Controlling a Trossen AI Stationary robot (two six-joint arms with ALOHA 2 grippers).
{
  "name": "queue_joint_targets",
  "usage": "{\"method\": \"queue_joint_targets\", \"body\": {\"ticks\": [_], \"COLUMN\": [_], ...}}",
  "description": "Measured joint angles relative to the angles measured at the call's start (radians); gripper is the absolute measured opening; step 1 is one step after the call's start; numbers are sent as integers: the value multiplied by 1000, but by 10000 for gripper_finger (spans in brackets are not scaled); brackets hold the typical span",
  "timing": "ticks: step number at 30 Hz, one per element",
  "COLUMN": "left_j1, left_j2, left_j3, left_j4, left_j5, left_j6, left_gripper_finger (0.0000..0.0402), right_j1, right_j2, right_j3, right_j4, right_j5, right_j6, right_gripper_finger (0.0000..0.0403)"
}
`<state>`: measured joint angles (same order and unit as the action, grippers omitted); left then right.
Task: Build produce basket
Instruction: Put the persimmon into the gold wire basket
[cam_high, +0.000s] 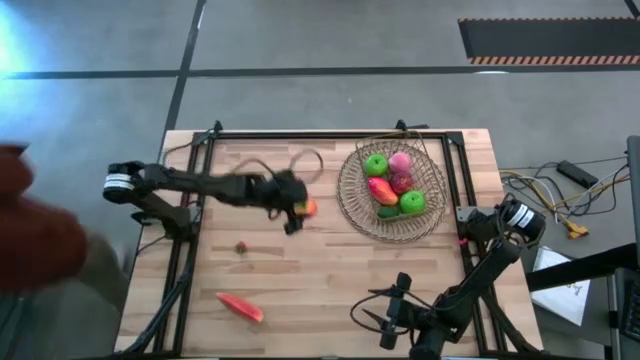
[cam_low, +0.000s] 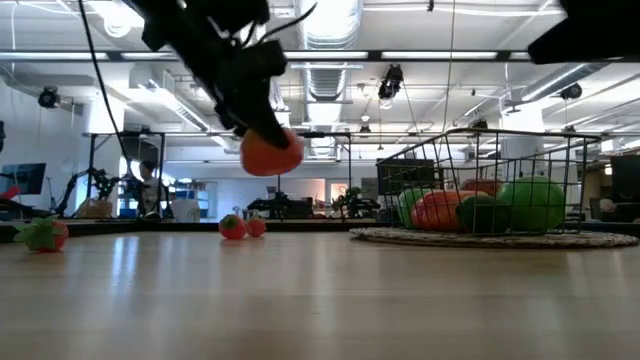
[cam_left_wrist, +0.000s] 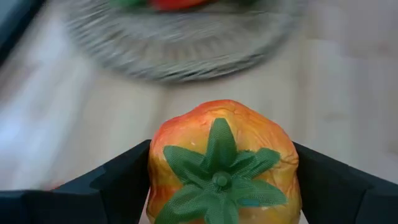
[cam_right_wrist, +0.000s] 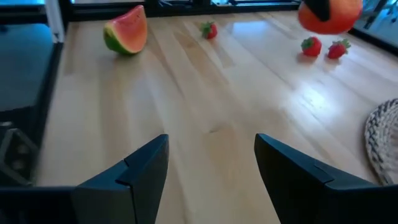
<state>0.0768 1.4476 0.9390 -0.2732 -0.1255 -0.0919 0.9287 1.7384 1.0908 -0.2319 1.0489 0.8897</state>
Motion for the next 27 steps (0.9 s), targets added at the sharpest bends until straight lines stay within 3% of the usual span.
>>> {"method": "queue_joint_targets", "body": {"ticks": [7,16,20,27], "left_j1": [-228,-301,-301,-302], "left_j2": [214,519,567,560], "left_j3": [106,346,409,415], "left_j4": [116,92,62,53], "left_j5": [-10,2,26,42], "left_j6": [-5,21,29,52], "left_gripper_finger": [313,313,313,313], "right_j1": [71,125,118,40], "right_j2": [-3,-3,7,75], "right_j3": [0,0,-11,-70], "right_j4": [-4,-47,-104,-108], "right_j5": [-1,-1,1,-21], "right_j6": [94,244,366,418], "right_gripper_finger": [228,228,228,235]}}
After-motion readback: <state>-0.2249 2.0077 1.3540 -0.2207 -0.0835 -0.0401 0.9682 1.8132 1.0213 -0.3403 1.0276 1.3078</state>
